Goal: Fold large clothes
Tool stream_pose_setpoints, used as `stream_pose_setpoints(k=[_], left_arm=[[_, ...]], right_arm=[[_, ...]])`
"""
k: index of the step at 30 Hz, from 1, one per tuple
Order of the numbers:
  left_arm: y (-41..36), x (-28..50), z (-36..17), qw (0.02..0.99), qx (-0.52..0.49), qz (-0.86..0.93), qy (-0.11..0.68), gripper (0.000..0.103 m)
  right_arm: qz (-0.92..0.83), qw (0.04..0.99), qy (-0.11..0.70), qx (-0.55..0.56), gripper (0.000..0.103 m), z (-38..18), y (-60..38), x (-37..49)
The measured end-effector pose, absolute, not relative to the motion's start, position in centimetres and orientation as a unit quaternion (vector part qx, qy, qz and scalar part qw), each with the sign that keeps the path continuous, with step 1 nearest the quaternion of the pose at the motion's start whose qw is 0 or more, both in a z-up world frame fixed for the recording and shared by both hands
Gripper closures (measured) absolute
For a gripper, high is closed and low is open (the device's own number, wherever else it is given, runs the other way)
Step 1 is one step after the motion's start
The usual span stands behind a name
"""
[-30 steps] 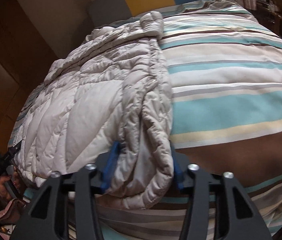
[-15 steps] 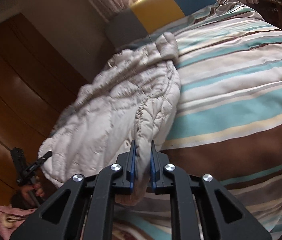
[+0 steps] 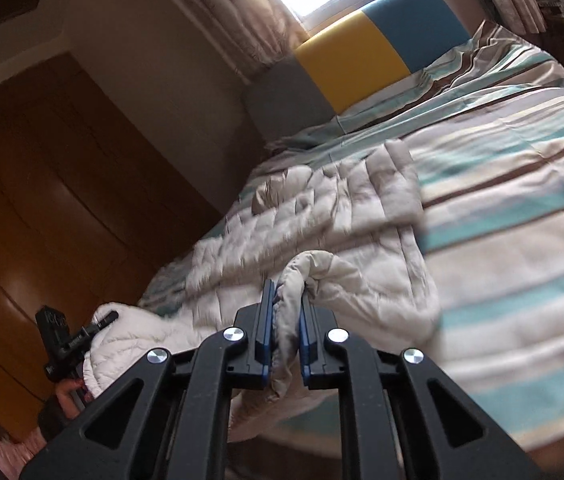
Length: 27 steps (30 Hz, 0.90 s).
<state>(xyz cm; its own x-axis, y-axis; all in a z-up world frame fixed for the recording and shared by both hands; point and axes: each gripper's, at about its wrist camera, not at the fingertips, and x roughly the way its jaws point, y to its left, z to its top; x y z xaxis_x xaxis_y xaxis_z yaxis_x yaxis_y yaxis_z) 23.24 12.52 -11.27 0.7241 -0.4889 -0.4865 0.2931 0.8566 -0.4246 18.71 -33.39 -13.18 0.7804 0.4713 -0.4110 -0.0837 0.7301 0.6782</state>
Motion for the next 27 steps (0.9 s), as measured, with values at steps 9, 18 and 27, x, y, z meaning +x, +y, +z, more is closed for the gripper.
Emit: stream_pose_setpoints(k=[9, 18, 27], left_arm=[[12.9, 31.5, -12.2, 0.908, -0.176, -0.192, 0.329, 0.086], [12.0, 39.3, -15.3, 0.889, -0.192, -0.150, 0.388, 0.086], [12.2, 42.1, -17.7, 0.875, -0.234, -0.134, 0.402, 0.065]], right_arm=[[0.134, 0.865, 0.300, 0.378, 0.094, -14.4, -36.9, 26.8], [0.091, 0.858, 0.334, 0.380, 0.094, -17.6, -38.7, 34.4], [0.072, 0.842, 0.339, 0.413, 0.091, -22.0, -39.7, 37.1]])
